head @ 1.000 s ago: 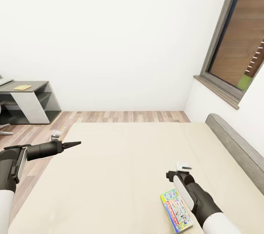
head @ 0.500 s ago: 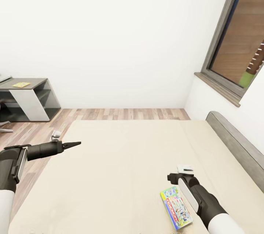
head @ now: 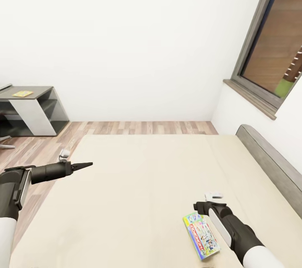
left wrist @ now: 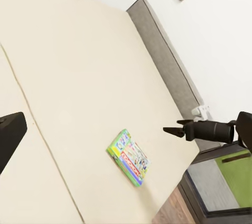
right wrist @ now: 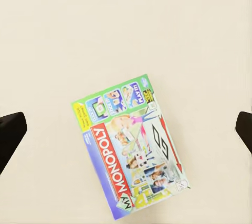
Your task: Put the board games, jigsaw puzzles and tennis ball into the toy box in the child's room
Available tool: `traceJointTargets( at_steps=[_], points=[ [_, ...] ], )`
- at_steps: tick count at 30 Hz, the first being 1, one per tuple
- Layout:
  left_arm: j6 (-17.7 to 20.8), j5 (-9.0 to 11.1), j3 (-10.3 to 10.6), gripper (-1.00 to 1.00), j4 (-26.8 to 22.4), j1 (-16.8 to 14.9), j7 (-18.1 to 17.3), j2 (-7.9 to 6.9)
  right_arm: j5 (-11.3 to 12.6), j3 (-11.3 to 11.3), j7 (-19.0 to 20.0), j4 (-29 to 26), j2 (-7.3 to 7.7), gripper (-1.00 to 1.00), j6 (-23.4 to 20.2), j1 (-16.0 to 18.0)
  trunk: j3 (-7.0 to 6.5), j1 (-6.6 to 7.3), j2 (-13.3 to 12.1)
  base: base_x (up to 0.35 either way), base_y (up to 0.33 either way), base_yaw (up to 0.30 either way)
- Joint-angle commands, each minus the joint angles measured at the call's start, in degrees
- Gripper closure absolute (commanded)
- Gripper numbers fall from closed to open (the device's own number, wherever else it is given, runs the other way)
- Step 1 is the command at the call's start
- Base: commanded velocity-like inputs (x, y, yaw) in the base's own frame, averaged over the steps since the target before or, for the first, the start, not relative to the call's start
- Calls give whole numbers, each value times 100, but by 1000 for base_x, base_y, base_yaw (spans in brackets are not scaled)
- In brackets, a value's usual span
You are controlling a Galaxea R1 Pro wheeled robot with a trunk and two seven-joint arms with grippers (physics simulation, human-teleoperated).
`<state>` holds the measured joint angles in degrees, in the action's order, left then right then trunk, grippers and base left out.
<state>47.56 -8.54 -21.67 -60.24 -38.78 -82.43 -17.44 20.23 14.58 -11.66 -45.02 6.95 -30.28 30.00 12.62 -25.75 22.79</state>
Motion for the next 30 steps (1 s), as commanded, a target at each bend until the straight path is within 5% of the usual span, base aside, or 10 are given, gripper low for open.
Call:
traceJointTargets(
  at_steps=[1,13,30],
  points=[
    [58,-60,-13,-100,-5,-7,-55,3,40,32,-24,-5,12,-100,-11,5,21,-3,13,0,0,0],
    [44,-58,3,-100,-5,0,-82,20,-27,7,375,10,26,-100,16,5,135,-3,13,0,0,0],
    [26,-11,-5,-100,21,2,-122,23,7,-72,427,-3,77,-100,45,7,295,-3,13,0,0,0]
  ],
)
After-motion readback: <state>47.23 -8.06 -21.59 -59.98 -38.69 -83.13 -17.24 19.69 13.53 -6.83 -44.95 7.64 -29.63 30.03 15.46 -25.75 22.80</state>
